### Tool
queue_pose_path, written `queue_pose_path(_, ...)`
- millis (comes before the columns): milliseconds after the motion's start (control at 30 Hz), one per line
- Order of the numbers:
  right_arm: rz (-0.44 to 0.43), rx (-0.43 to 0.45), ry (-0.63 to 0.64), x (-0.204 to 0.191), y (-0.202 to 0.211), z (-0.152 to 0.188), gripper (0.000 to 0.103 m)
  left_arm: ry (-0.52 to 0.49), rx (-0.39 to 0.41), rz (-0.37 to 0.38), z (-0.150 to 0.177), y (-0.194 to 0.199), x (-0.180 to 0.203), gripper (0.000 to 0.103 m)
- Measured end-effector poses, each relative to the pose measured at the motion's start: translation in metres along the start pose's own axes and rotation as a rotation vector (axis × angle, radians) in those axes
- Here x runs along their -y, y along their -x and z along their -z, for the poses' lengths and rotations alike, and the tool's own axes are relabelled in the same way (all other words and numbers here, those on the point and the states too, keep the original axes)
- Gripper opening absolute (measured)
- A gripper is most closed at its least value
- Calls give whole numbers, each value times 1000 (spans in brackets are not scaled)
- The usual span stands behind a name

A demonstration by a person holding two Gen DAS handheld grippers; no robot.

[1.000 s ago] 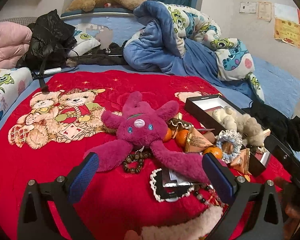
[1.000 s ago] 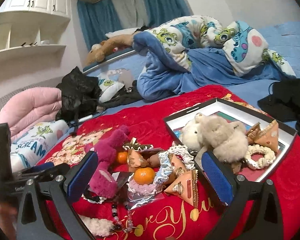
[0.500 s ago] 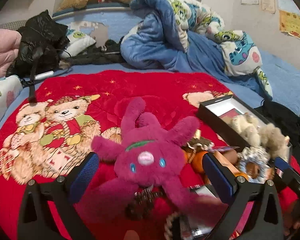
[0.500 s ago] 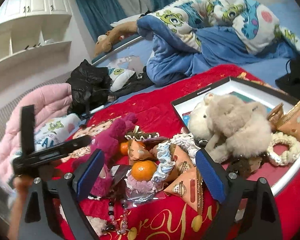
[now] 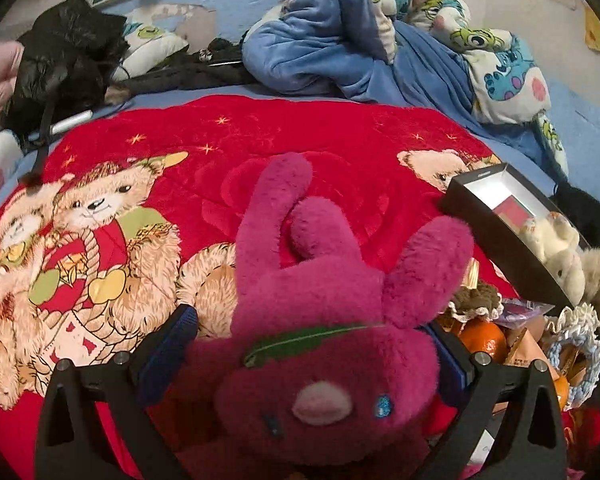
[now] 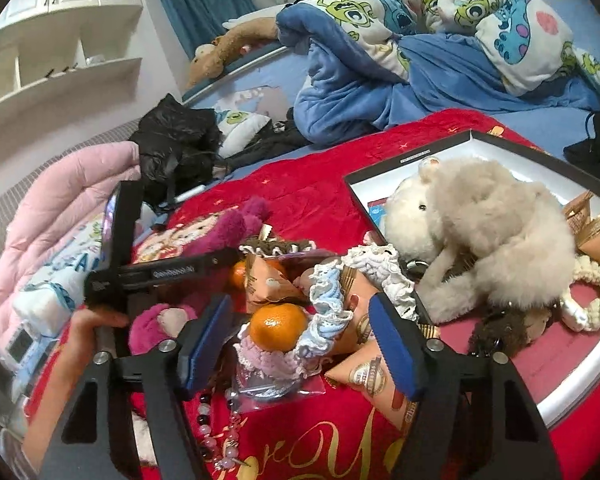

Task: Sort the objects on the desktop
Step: 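Grasp the pink plush bunny by its head with the left tool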

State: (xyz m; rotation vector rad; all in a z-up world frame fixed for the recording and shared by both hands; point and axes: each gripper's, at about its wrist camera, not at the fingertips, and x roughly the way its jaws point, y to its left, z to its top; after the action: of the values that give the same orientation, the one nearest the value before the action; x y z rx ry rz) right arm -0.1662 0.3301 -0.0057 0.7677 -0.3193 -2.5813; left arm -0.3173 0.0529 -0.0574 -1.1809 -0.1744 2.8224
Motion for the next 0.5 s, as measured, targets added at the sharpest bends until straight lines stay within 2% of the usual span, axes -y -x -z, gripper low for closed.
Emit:
queue_pose_path(100,75,-13,13,-3,-3,-1,55,17,-12,27,1,-3,-4,103)
queue_pose_path(133,108,-17,20,-4,-4,0,54,24,-16,36,1,-5,-5,103)
queue_pose_path(267,160,-10,16,-2,-2,1,41,62,-39,85,3,-10,-13,103)
queue_pose_path(433,158,21,-21,8,4,1,33,34,-32,78,4,-9,-8,103)
queue_pose_path(500,162,28,-34,10,5,0,30,32,-27,91,4,-8,-8,98)
